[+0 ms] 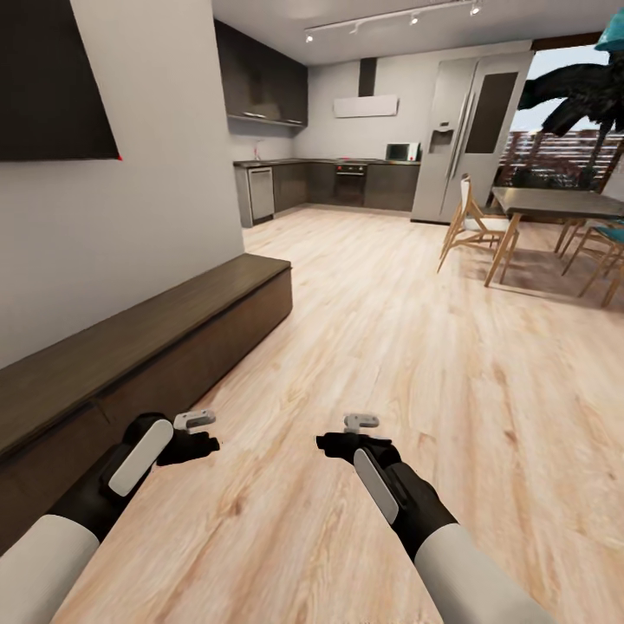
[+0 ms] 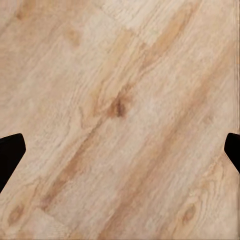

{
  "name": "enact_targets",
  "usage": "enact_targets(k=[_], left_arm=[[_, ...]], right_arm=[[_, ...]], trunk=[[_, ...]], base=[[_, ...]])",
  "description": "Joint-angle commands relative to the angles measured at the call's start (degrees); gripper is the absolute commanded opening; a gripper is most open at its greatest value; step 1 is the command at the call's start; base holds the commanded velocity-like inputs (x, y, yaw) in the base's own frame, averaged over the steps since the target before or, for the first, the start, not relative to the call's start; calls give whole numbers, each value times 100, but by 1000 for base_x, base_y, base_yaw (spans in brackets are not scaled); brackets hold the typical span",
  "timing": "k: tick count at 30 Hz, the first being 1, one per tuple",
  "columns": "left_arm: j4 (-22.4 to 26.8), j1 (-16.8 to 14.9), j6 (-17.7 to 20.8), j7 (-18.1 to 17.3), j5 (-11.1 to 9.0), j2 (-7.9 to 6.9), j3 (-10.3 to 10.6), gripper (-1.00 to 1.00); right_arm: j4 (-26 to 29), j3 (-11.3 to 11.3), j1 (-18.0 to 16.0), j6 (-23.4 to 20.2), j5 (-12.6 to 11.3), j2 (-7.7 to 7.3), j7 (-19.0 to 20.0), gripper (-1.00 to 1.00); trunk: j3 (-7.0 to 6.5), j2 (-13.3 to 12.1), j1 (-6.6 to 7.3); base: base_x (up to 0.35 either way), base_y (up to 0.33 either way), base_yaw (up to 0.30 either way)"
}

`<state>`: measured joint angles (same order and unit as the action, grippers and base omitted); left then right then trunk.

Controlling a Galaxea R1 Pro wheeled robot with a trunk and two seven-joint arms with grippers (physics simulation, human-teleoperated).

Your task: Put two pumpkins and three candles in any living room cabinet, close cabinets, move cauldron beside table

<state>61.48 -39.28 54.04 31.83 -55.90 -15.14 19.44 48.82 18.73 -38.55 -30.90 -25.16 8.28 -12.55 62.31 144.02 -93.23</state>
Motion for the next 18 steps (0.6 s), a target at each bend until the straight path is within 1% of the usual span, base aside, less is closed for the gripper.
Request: enact_targets(k=[1,18], left_arm=[[10,-4,1,60,-61,-7,16,100],[5,-3,1,60,-58,-7,16,100]], right_arm=[[5,17,-5,-12,-60,-1,-55,100],[5,17,-5,-12,-60,-1,-55,100]], trunk=[[6,2,1],[6,2,1]], base=[[0,0,-277],[0,0,-277]])
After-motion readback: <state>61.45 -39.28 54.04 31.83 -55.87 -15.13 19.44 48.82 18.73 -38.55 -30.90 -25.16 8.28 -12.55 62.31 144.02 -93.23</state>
